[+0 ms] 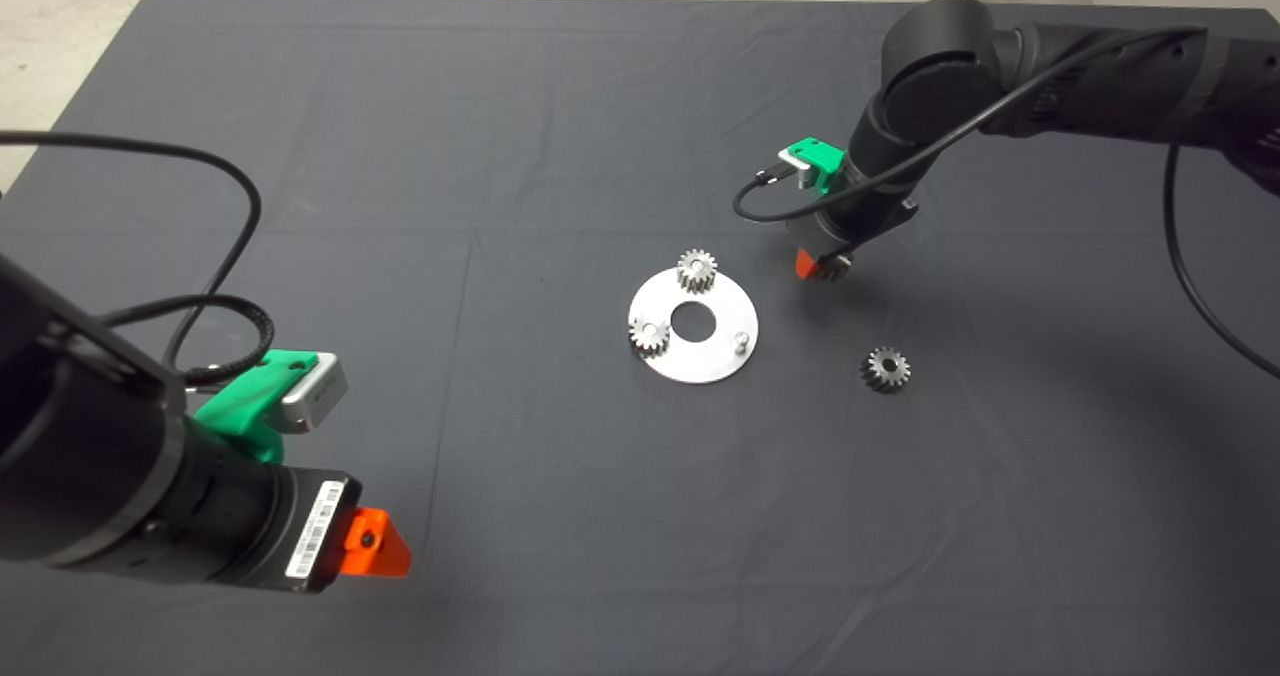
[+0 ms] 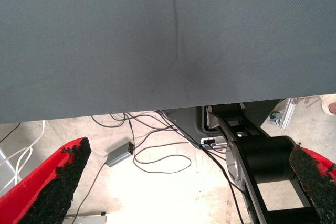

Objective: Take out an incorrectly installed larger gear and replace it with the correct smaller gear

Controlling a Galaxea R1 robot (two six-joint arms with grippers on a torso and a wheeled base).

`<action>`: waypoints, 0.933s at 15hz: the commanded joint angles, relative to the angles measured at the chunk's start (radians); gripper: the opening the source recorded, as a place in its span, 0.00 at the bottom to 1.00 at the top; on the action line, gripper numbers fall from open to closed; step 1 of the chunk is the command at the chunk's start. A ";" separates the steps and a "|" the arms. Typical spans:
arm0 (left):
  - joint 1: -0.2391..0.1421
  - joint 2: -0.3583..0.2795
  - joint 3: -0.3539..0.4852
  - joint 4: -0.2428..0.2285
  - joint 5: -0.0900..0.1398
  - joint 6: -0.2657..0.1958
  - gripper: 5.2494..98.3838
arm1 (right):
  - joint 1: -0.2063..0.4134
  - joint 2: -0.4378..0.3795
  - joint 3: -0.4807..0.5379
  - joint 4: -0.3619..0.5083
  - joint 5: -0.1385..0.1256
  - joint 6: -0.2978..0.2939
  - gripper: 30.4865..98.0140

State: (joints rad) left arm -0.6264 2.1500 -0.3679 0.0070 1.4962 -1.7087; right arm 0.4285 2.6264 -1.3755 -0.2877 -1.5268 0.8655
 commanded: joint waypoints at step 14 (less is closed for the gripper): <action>-0.010 0.000 0.017 -0.016 0.006 -0.003 0.99 | -0.031 -0.047 -0.052 0.025 -0.119 -0.026 0.28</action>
State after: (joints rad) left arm -0.6264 2.1500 -0.3660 0.0070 1.4962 -1.7089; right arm 0.3683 2.5900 -1.4283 -0.2872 -1.5240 0.8423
